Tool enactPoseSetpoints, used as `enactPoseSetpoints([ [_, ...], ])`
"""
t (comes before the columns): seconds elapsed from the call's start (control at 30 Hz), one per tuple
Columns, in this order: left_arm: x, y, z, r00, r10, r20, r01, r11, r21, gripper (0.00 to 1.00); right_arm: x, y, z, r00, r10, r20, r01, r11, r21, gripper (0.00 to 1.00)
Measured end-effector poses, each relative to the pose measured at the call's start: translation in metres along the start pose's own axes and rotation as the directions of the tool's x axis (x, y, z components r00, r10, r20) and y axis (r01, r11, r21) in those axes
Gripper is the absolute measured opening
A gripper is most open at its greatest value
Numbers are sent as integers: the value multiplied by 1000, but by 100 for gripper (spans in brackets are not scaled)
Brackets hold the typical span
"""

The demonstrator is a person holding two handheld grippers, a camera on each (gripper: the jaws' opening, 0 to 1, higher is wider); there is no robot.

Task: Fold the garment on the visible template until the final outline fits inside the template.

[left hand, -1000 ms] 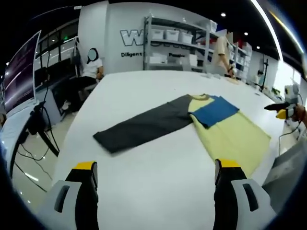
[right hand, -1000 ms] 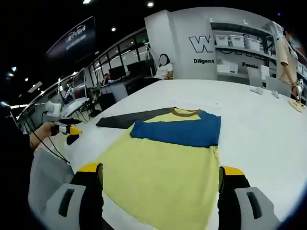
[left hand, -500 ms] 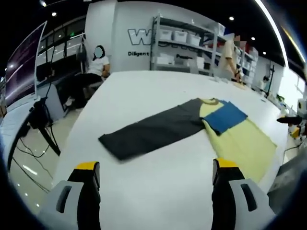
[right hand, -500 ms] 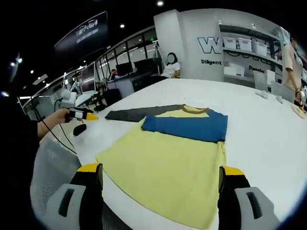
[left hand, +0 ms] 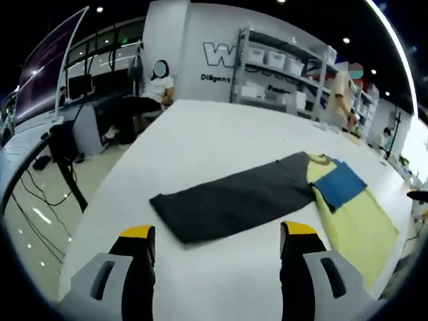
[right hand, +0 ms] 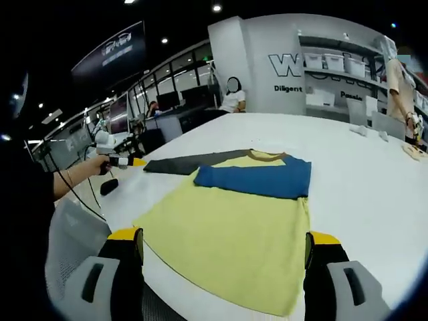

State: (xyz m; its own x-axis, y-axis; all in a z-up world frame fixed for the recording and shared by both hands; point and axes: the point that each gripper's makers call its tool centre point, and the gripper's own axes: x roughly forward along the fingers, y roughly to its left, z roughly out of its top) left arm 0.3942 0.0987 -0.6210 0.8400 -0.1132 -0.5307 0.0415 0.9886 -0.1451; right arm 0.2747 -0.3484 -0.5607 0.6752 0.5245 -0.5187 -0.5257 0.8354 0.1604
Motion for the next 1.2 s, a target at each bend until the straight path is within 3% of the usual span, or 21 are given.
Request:
enactPoseSetpoints([
  [0.2,10,13,-12,997,51,-61,-53,998,-24,58,-2,-6,4,999,-26,19,26,1000,5,99],
  [0.27,12,15,-13,997,58,-55,-59,998,-20,56,-3,-9,3,999,-37,17,37,999,2,99],
  [0.57,21,20,-11,998,52,-28,-56,990,-131,43,-4,-12,6,999,-49,22,49,999,3,99],
  [0.63,24,22,-13,997,61,-38,-65,988,-141,39,-4,-12,7,998,-51,24,51,999,4,99],
  [0.67,25,28,-19,993,89,-72,-99,985,-140,36,-4,-13,6,998,-54,23,53,999,5,99],
  [0.8,29,30,-25,992,95,-78,-106,982,-154,28,-5,-15,5,998,-62,18,62,998,10,98],
  [0.83,30,31,-22,993,103,-62,-110,984,-142,26,-5,-15,5,998,-62,18,62,998,10,98],
  [1.07,31,35,-23,988,125,-89,-136,983,-123,11,-5,-20,4,997,-80,16,80,997,9,95],
  [1.2,34,39,-23,985,148,-84,-152,988,-34,4,-3,-19,4,997,-80,17,80,997,11,95],
])
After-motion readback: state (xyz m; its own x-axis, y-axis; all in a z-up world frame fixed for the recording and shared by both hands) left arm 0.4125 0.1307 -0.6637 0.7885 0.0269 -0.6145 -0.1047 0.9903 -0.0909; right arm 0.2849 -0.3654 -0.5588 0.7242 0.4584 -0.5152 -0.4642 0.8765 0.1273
